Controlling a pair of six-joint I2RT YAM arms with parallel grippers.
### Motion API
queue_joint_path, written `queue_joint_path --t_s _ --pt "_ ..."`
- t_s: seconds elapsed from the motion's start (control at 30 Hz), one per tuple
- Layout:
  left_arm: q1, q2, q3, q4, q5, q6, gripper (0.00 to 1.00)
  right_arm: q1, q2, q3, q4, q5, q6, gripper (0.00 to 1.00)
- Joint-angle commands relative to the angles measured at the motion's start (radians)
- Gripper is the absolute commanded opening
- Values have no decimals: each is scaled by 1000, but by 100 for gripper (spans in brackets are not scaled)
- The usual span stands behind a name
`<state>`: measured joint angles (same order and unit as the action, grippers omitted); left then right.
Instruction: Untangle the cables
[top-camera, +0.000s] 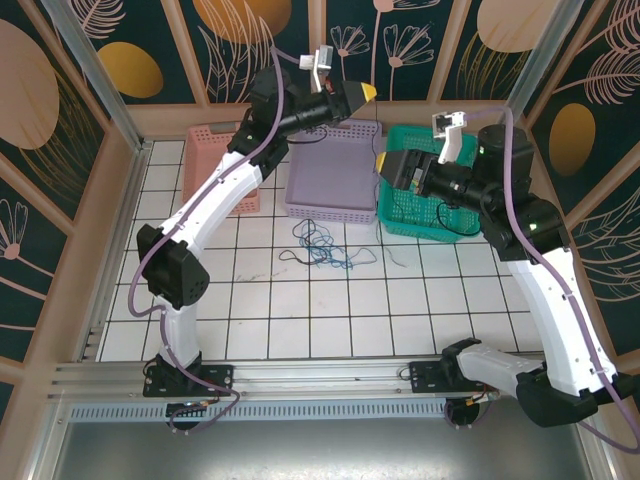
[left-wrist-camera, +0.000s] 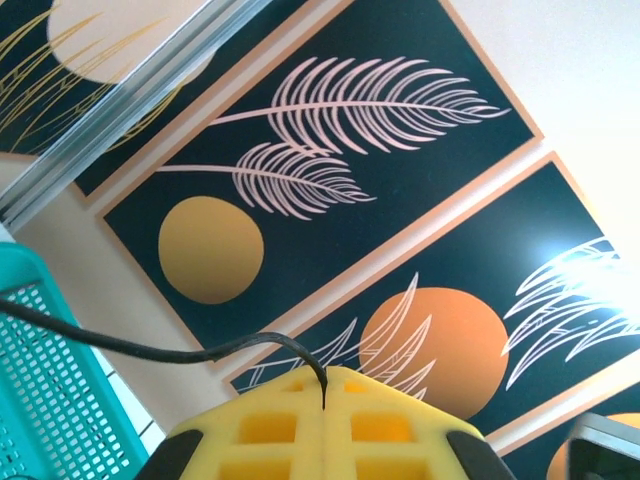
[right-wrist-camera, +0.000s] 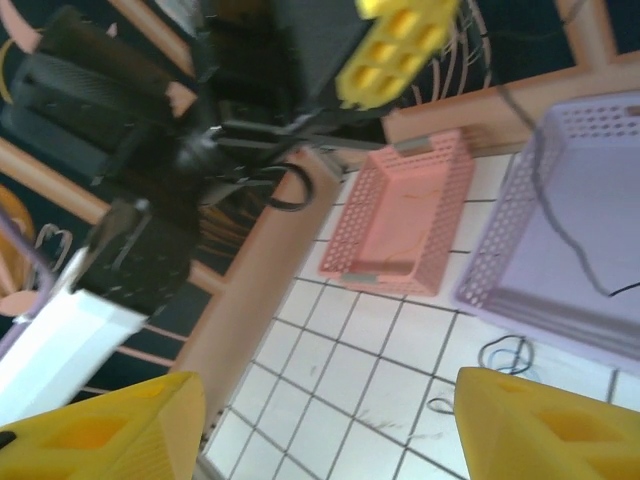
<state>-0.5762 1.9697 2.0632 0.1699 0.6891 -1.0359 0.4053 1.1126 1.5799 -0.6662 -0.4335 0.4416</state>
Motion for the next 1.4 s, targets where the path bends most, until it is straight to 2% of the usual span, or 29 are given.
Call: queue_joint_path --t_s 0.0,0.2,0.4,0.47,0.53,0.63,0.67,0.7,0.77,0.8,0.87,0.9,1.07,1.2,1.37 --pt "-11 -6 65 -3 68 40 0 -7 25 35 5 123 -98 67" --pt "-24 5 81 -29 92 50 0 -6 169 111 101 190 -238 64" --pt "-34 15 106 -66 84 69 0 -7 290 222 101 224 -278 57" --pt "-40 11 106 -66 81 71 0 -7 307 227 103 238 -287 48" --pt "-44 10 106 -70 81 74 0 -9 309 226 118 244 -287 35" --pt "-45 9 106 -106 59 90 0 -8 302 235 130 249 -270 2" --pt "-46 8 109 -126 42 95 0 -9 298 241 122 257 -265 0" --pt "-45 5 119 -152 14 108 9 -9 289 242 116 270 -261 0" --pt "-46 -2 143 -218 -62 132 53 -15 264 240 102 301 -258 0" --pt "-46 -10 150 -259 -115 146 71 -23 251 242 93 315 -249 0" --pt "-45 -43 144 -313 -219 167 93 -51 235 255 81 317 -229 0" --pt "-44 -59 135 -333 -263 172 98 -70 231 268 74 312 -222 0" --pt "-40 -149 64 -394 -439 183 98 -128 253 387 53 312 -192 0" --pt "-40 -249 -89 -386 -537 189 98 -161 312 540 43 325 -170 0" --pt "-41 -365 -314 -345 -535 173 99 -224 404 709 70 333 -139 0"
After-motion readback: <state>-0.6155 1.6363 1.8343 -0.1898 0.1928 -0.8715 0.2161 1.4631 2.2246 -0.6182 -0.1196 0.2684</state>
